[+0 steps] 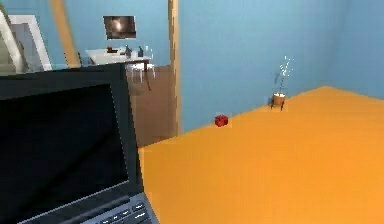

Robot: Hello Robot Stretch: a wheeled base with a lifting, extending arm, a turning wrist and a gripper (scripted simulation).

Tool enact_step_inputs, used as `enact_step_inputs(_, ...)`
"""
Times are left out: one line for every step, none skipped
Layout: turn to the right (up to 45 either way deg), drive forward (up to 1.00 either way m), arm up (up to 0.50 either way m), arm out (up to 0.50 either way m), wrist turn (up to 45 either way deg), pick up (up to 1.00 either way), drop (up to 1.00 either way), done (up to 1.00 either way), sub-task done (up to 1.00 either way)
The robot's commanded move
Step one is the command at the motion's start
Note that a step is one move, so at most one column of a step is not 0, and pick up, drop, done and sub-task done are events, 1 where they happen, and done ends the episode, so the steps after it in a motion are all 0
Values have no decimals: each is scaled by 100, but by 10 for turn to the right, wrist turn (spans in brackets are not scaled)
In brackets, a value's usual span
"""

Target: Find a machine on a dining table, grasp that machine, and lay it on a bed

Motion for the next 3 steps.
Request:
enact_step_inputs(-360, 0, 0, 0, 0, 0, 0, 0, 0)
enact_step_inputs(0, 30, 0, 0, 0, 0, 0, 0, 0)
enact_step_inputs(360, 0, 0, 0, 0, 0, 0, 0, 0)
